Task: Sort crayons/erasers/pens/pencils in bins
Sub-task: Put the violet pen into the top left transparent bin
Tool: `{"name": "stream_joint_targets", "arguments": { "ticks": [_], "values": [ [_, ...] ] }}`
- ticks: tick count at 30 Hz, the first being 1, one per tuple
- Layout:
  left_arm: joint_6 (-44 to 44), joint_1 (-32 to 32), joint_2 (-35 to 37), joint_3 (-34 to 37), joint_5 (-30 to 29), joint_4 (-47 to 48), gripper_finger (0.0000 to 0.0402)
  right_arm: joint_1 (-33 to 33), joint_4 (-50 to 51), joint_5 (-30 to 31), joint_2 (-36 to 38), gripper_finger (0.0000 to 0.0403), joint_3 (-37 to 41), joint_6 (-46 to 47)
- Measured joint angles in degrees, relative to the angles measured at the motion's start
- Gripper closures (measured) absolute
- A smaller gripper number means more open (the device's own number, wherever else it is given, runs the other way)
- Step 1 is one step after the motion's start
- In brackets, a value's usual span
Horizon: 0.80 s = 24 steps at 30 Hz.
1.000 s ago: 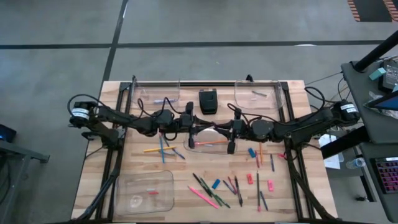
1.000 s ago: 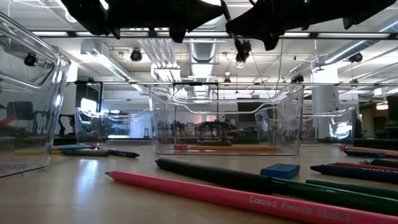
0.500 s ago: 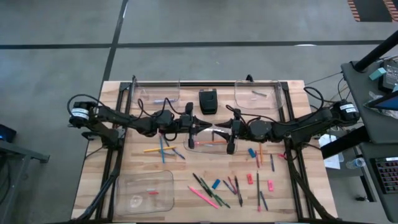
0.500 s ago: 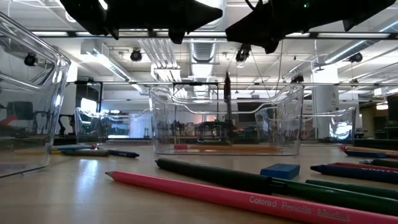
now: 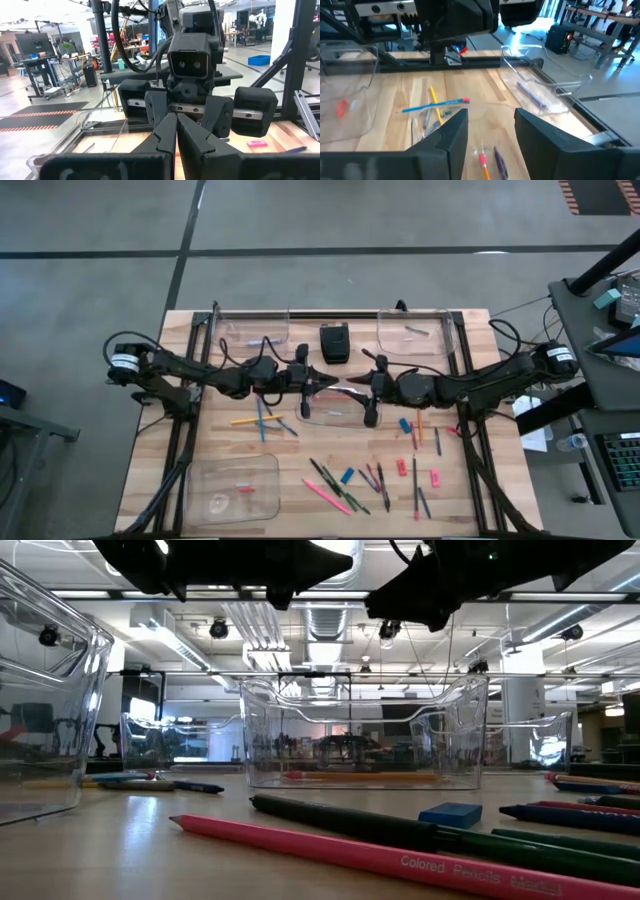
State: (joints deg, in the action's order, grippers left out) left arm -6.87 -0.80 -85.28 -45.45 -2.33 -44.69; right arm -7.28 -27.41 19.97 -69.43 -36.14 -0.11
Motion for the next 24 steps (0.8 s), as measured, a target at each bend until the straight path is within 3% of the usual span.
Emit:
{"name": "stream_joint_targets", "arguments": {
  "ticks": [5,13,20,24],
  "values": [
    [0.00,-0.03,0.02,0.00,-0.06,0.75,0.0401,0.83,4.22,-0.08,0.00,0.0259,0.00,1.72],
    [0.02,-0.79,2.00,0.02,-0.09,3.82,0.0401,4.33,19.78,-7.80,-1.68,0.0258,-5.04,4.49],
    [0.11,-0.92,11.04,1.38,-0.10,12.36,0.0401,6.67,30.72,-14.38,-10.89,0.0267,-13.75,0.51],
    [0.27,-0.91,14.68,4.69,-0.09,11.96,0.0401,8.17,34.80,-15.49,-18.33,0.0272,-18.92,-1.16]
  ]
}}
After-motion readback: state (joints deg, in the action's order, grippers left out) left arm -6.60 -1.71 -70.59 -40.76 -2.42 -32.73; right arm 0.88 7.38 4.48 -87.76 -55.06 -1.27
